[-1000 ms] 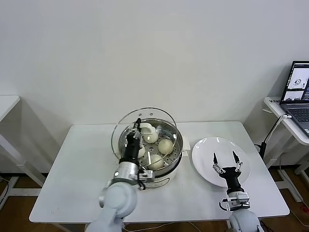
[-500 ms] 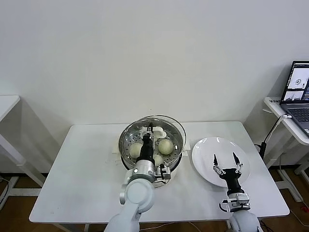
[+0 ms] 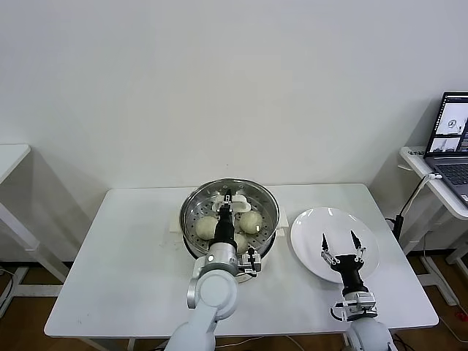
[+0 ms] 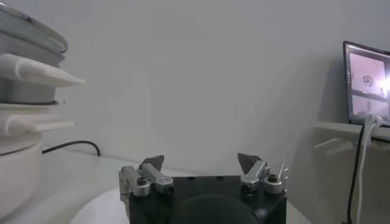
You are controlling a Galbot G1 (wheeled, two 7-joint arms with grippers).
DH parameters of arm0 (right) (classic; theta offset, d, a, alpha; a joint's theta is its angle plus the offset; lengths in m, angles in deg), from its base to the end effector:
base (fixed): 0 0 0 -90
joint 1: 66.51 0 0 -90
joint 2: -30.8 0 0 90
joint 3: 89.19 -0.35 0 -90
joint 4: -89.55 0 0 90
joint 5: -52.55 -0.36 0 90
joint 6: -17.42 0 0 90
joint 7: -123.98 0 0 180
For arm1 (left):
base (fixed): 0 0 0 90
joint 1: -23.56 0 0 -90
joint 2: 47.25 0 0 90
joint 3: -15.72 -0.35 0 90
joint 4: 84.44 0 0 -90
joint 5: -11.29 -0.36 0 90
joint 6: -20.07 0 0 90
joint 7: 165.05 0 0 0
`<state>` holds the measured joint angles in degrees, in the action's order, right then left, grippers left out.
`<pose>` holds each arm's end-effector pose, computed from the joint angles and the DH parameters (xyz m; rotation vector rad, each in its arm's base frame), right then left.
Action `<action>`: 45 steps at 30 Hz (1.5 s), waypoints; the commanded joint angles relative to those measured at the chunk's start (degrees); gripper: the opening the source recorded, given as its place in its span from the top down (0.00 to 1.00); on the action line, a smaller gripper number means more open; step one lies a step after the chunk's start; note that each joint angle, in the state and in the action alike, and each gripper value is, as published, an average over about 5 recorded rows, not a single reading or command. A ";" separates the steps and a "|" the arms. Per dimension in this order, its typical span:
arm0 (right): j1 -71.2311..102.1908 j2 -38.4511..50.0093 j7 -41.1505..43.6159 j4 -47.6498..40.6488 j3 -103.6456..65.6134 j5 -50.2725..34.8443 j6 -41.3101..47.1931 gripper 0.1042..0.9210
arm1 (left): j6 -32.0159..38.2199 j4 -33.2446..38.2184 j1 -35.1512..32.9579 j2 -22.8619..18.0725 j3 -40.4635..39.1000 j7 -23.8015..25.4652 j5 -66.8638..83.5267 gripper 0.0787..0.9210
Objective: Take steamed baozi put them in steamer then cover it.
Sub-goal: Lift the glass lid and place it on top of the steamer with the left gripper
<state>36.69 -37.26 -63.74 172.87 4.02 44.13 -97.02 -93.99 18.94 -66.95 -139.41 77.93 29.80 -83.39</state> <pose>0.2629 -0.1278 -0.4427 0.0532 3.0416 -0.3258 0.3075 -0.1732 -0.2631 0.0878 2.2666 2.1357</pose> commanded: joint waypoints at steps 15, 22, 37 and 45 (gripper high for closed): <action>-0.40 -0.42 0.14 0.08 0.21 1.23 -0.26 0.12 | 0.96 -1.26 -0.36 -0.35 0.91 1.09 -3.95 0.87; -0.42 -0.39 0.17 0.20 0.25 1.32 -0.22 0.12 | 1.12 -0.60 -0.71 -0.58 1.18 1.11 -3.12 0.82; -0.31 -0.40 1.10 1.10 0.36 4.09 0.11 0.12 | -0.72 13.59 -4.43 5.51 -1.17 4.14 4.19 0.32; 0.29 0.77 -1.31 5.11 2.11 -0.36 5.76 0.12 | -1.21 25.10 -10.63 14.96 2.74 4.98 13.42 0.12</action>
<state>36.62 -37.15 -62.83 174.59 4.70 46.83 -96.16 -94.63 29.90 -71.63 -134.57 77.55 33.77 -79.89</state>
